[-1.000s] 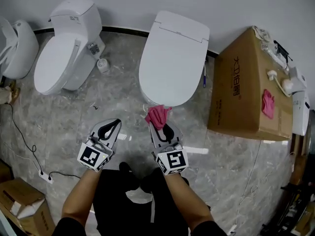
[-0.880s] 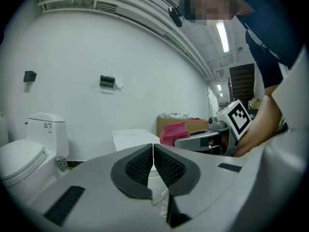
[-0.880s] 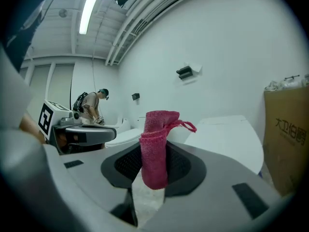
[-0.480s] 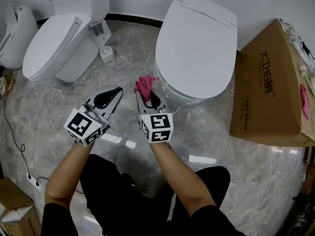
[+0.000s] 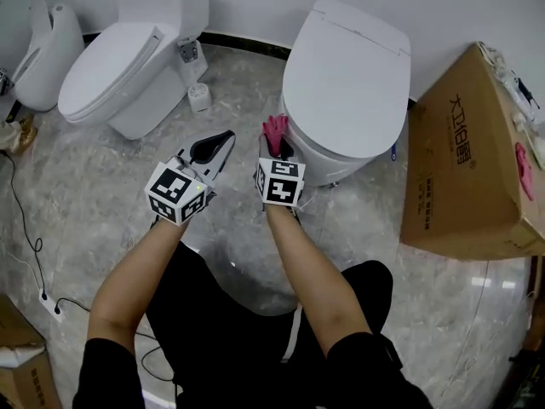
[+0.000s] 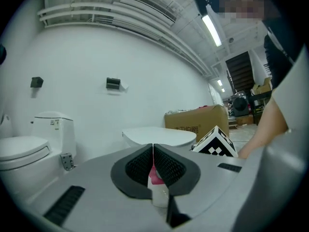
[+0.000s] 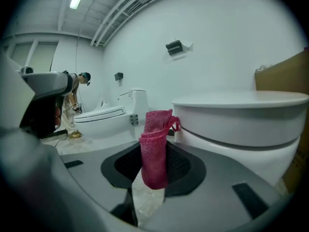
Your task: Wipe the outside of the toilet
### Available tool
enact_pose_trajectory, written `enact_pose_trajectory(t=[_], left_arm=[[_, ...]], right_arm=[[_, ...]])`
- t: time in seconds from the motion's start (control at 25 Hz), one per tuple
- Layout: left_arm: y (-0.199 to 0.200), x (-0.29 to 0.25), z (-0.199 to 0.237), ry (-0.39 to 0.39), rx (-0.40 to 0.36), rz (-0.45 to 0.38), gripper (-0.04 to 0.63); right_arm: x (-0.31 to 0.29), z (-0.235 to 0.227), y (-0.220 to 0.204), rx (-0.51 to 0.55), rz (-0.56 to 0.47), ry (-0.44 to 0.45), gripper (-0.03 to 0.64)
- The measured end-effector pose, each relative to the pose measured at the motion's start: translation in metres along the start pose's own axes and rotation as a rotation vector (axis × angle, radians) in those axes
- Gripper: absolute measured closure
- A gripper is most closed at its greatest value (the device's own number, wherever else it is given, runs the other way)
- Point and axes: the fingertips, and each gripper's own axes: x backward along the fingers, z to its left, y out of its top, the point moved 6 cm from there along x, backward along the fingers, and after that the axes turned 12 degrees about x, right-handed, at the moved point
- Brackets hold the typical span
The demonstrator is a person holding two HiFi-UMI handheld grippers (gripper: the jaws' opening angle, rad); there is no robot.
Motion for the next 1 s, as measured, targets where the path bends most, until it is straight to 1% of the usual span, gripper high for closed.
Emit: enact_pose_trajectory(t=[0.12, 0.2, 0.32, 0.52, 0.64, 0.8, 1.0], left_arm=[[-0.005, -0.005, 0.002, 0.063, 0.017, 0.000, 0.575], [-0.006, -0.006, 0.004, 0.071, 0.033, 0.003, 0.575], [-0.004, -0.003, -0.002, 0.046, 0.032, 0.000, 0.575], [-0.005, -0.007, -0.018, -0.003, -0.017, 0.010, 0.575], [-0.010, -0.015, -0.021, -0.010, 0.004, 0.009, 0.575], [-0.021, -0.032, -0.026, -0.024, 0.033, 0.020, 0.575], [-0.031, -0.055, -0.035, -0.046, 0.039, 0.044, 0.575]], right_arm=[[-0.004, -0.002, 0.002, -0.008, 0.016, -0.031, 0.481], [-0.008, -0.006, 0.004, -0.028, 0.025, -0.062, 0.482], [-0.007, -0.012, -0.004, -0.064, 0.061, -0.100, 0.482], [0.005, -0.023, -0.014, -0.065, 0.087, -0.128, 0.482], [0.016, -0.028, -0.022, -0.081, 0.105, -0.135, 0.482], [0.032, -0.036, -0.028, -0.036, 0.106, -0.122, 0.483], [0.056, -0.053, -0.029, -0.059, 0.126, -0.082, 0.485]])
